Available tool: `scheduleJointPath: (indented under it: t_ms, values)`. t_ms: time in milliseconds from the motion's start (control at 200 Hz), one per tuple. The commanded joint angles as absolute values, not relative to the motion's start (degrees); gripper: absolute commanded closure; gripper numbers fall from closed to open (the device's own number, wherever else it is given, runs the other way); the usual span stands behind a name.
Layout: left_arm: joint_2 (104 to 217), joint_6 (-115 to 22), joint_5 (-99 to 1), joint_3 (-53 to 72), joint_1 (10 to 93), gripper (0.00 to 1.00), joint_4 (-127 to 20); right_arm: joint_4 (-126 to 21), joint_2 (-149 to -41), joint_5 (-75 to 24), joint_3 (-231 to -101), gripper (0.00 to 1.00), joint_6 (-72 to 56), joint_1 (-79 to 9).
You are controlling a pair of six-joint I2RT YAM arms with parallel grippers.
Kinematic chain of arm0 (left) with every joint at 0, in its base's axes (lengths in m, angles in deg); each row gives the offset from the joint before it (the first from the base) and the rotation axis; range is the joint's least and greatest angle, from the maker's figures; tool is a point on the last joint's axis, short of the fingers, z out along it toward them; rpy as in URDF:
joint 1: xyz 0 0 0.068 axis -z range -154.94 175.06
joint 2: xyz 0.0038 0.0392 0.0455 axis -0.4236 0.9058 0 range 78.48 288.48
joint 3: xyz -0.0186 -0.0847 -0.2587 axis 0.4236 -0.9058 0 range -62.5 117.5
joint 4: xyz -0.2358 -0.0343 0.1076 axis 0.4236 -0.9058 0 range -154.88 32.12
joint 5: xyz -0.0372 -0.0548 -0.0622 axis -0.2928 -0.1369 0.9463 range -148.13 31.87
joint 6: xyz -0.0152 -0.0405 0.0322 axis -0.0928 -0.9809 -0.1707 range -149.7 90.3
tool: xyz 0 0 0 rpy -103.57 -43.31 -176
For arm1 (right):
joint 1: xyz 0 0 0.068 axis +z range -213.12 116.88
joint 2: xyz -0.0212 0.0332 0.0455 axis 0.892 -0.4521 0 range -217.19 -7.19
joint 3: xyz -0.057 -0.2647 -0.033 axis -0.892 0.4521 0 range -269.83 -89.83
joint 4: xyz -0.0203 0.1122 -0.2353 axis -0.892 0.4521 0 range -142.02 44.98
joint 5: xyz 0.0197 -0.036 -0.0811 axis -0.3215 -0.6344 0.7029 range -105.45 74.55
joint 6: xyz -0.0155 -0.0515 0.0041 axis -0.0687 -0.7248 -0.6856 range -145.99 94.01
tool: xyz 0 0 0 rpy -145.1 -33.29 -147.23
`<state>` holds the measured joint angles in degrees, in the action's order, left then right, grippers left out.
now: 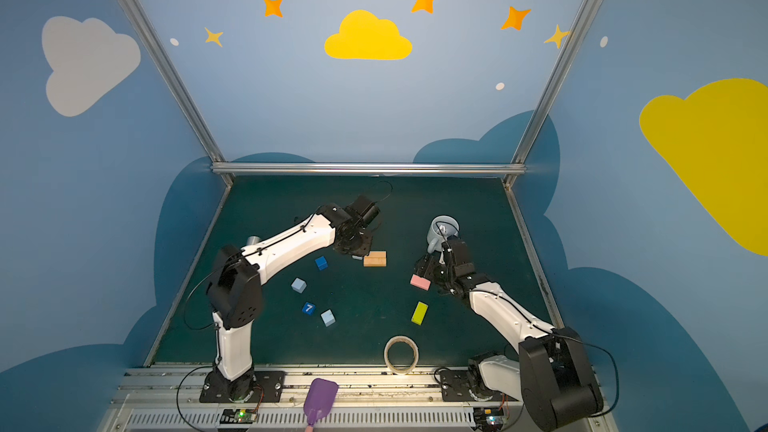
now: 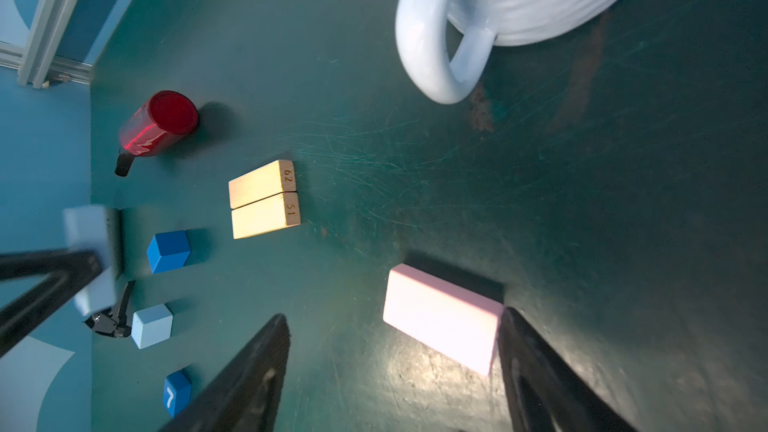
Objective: Build the wood block tower
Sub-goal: 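Lift the light blue block with the left gripper and carry it to the wooden pair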
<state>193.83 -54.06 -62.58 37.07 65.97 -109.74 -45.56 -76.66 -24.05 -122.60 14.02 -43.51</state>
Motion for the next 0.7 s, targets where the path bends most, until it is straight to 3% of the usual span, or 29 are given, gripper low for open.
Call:
scheduleJointPath:
  t_ms: [0, 696]
  values:
    - [197.44, -56.97, -60.77, 41.78, 65.77, 0.95, -114.43, -44.03, -75.65, -23.80, -123.49, 0.23, 13.30, -44.21]
    - [206.84, -67.28, -60.98, 48.79, 65.40, 0.92, -115.76, -47.35, -77.73, -26.83, -122.60, 0.23, 14.15, -45.00]
